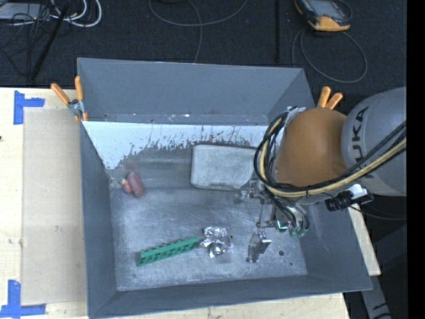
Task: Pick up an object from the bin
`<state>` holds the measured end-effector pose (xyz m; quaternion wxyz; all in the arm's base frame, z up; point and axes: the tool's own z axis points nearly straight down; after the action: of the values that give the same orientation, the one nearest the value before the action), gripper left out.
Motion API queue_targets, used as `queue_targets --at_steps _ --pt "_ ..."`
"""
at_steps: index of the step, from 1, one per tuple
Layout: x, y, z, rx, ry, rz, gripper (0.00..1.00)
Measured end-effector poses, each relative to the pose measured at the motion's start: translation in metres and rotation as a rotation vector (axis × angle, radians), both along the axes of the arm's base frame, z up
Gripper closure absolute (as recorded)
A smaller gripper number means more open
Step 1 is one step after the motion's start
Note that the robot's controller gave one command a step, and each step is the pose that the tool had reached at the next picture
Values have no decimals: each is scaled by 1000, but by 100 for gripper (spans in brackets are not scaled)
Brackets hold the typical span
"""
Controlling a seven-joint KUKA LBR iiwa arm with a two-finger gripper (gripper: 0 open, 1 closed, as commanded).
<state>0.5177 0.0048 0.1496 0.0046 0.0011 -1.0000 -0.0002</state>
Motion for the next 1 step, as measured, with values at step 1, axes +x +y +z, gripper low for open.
queue_targets --at_steps 1 --pt "-15 39 -76 1 -8 -10 0"
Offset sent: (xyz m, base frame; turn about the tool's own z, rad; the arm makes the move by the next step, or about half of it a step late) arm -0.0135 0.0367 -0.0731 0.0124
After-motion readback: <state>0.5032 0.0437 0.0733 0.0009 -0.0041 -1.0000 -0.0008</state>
